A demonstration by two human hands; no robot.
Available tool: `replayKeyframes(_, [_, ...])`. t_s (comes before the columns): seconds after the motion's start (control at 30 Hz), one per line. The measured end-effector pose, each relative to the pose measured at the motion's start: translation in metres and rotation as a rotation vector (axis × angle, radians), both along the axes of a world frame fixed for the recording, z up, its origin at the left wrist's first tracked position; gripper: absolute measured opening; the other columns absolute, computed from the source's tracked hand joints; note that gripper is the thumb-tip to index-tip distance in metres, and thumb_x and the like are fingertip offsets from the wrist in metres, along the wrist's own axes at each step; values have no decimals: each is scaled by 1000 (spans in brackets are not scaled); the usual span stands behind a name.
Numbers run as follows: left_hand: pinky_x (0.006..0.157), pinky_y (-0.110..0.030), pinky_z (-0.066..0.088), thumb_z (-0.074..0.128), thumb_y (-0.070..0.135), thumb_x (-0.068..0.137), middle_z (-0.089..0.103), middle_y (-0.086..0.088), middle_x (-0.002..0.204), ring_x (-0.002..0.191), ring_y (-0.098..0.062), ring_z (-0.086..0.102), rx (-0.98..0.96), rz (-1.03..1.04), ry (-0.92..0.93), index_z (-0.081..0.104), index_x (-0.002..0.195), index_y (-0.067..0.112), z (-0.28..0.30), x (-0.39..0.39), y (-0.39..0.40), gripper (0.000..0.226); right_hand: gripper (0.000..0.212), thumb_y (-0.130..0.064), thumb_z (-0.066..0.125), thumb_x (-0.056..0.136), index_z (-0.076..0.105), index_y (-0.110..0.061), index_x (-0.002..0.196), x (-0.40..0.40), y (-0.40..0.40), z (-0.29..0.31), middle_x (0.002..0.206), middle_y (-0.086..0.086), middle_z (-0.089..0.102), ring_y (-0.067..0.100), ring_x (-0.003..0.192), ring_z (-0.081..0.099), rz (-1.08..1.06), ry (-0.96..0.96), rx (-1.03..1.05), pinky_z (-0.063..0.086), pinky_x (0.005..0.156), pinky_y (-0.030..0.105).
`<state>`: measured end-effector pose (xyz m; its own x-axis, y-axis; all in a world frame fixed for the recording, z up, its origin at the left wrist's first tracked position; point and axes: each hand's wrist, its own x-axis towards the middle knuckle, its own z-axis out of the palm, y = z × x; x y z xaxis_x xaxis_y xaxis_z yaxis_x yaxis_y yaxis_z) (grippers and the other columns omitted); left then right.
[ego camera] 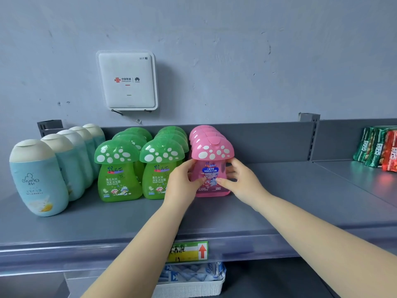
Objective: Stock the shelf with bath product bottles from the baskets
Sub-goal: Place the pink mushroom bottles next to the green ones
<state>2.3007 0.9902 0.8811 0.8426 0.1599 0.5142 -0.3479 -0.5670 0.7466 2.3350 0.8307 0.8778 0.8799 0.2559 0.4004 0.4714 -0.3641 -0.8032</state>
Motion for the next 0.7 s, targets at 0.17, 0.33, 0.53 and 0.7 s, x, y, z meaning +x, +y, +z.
replayKeyframes(0.17, [85,-31,52,70,5,80,67,2,106,96,-18,63,-1,19,-8,58,126,13,-2,-2,1,48,53,-18,69,83,45,-20,130,-2,3,1,106,-8,60,12,100,60,-10,-36,-54,49,84,24])
replayKeyframes(0.33, [86,-29,50,69,8,82,66,0,113,101,-18,62,15,27,24,54,130,13,-2,-4,1,50,53,-19,67,85,42,-21,133,-6,4,3,107,-9,58,7,95,57,-16,-54,-109,41,70,7])
replayKeyframes(0.53, [87,-31,48,71,18,80,64,1,117,105,-17,61,52,0,139,52,127,14,9,-16,-4,51,58,-20,72,81,42,-17,131,-16,-4,13,111,-5,56,7,96,55,-53,-36,-155,41,77,18])
replayKeyframes(0.7, [83,-22,35,67,15,85,58,-6,125,107,-20,55,74,-27,278,46,130,0,16,-42,-4,53,56,-28,72,81,48,-16,130,-31,-34,27,121,0,57,16,104,59,-13,143,-357,46,83,26])
